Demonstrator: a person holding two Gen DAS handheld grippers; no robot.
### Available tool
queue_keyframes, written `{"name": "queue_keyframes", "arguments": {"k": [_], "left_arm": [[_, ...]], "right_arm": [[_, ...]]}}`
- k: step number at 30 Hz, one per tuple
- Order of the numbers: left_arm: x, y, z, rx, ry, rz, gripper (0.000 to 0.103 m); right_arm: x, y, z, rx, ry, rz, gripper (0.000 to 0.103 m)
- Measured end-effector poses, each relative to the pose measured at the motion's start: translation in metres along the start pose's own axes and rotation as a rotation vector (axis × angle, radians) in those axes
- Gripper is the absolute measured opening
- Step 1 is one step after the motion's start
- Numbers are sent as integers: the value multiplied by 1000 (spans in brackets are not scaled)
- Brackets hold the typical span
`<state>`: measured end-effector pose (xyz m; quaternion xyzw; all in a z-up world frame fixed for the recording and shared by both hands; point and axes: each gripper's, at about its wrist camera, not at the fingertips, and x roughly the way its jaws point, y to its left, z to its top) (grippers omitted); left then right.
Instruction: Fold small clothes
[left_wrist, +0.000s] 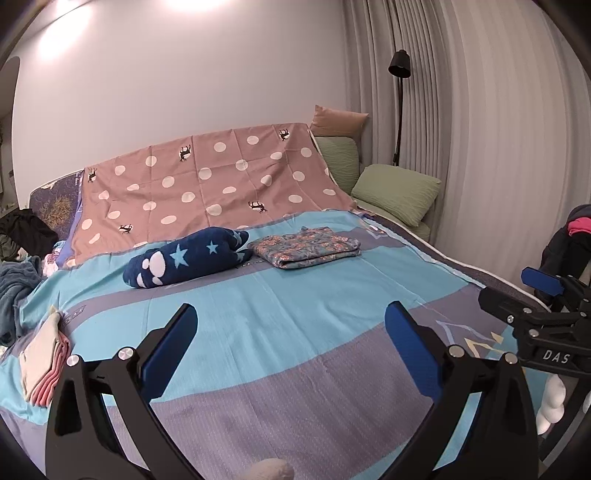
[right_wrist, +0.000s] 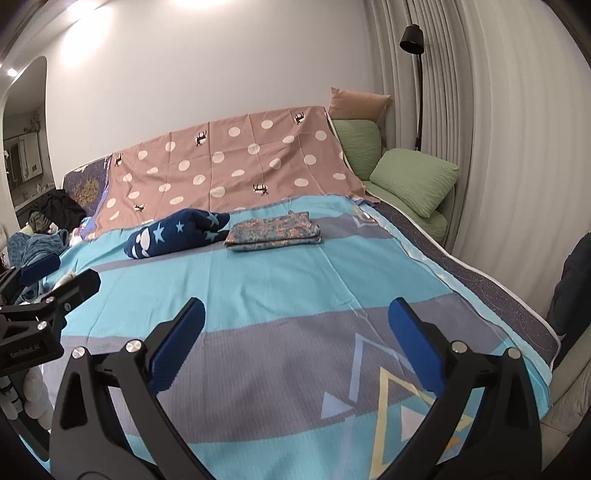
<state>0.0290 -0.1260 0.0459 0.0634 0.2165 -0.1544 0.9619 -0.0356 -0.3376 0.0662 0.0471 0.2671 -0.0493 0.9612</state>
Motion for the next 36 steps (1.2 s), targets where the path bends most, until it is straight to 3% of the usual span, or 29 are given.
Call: {"name": "queue_keyframes", "arguments": {"k": [3,10,36], "left_arm": [[-1,-3,-3,-4,17,25,102],[4,-5,-9,-38,68,-7,102],[19,-5,-16,-36,88,-3,102]], "right_arm": [[3,0,-4,1,27,-9,101],[12,-10,-15,36,87,-4,101],[38,5,-12,-2,120,15,101]]}}
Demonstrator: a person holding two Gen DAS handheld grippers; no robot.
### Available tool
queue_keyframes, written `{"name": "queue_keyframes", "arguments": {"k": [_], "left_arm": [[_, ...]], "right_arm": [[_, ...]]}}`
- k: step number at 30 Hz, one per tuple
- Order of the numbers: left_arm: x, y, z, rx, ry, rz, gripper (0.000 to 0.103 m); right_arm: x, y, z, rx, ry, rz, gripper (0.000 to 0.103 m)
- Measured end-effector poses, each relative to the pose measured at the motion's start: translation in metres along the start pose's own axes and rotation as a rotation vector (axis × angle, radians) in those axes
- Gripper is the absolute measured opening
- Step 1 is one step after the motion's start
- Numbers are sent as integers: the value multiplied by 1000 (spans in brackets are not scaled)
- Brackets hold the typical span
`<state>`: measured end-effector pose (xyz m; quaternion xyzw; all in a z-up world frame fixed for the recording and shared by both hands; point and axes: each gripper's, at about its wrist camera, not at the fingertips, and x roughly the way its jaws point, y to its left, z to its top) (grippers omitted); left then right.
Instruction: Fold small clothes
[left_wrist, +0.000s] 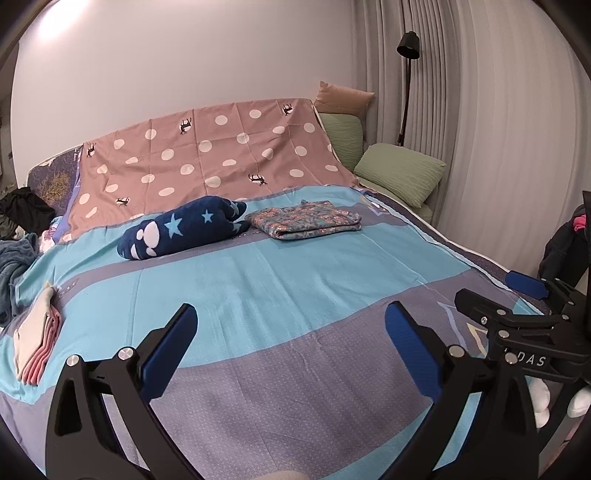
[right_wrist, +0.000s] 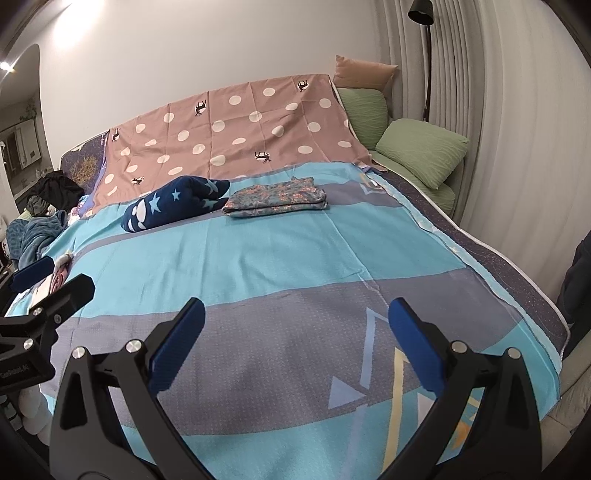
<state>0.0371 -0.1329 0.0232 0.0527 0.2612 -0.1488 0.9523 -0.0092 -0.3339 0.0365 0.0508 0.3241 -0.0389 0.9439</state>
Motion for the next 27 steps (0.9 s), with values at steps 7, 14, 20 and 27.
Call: {"name": "queue_keyframes", "arguments": {"k": [7,14,20,27], "left_arm": [[-1,0,0,2,-6,6,102],[0,-2,0,11,-3,10,102],[0,-2,-2,13,-2,12,102],[0,-3,-2,24,4,19,102]], "right_arm": [[1,0,1,-3,-4,1,101],[0,0,3,-3,-7,-2,101],[-3,1,4,-15,-14,-10,101],[-5,2,4,-23,-18,-10,101]]}}
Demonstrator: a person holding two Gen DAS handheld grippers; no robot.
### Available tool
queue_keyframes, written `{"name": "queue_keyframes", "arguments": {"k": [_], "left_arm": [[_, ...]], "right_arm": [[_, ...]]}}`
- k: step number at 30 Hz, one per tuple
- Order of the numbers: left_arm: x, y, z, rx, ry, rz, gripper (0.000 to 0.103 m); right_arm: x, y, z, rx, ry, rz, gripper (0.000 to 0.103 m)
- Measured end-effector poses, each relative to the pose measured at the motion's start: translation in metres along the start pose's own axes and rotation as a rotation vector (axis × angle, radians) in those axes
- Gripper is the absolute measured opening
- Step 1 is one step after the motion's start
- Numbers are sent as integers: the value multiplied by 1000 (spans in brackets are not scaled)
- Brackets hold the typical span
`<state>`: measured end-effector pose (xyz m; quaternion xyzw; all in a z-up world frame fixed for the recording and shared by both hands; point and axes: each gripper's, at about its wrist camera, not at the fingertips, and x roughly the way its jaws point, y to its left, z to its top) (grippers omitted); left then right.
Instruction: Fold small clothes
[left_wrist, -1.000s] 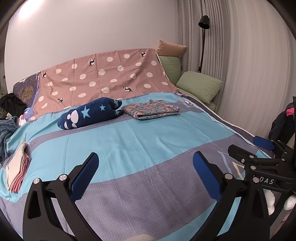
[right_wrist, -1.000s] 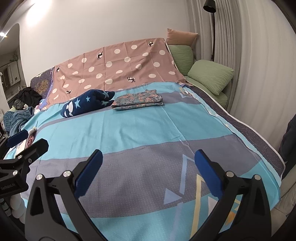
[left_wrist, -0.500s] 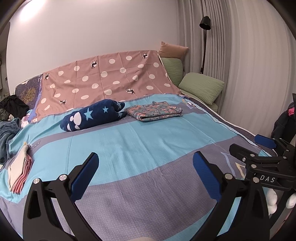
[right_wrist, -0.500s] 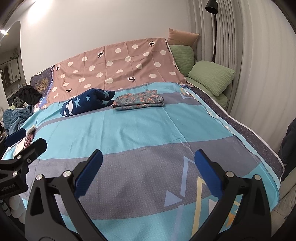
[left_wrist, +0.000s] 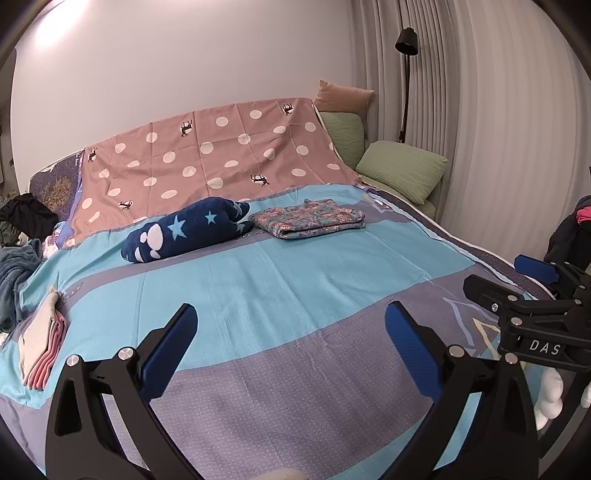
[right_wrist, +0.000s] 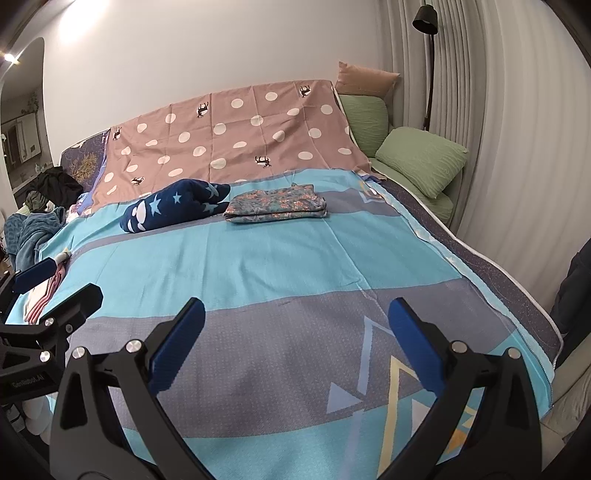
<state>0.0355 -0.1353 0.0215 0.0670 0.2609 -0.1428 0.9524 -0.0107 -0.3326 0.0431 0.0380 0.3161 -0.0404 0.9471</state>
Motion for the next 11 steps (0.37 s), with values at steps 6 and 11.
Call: {"name": "queue_keyframes", "arguments": {"k": [6,11], "left_arm": [[2,2,0,6,9,15,102],[4,2,-1,5,15,21,102]], "right_arm": [[-1,1,0,0,-1,1,101],[-1,1,-1,-2,-1,6,101]]}}
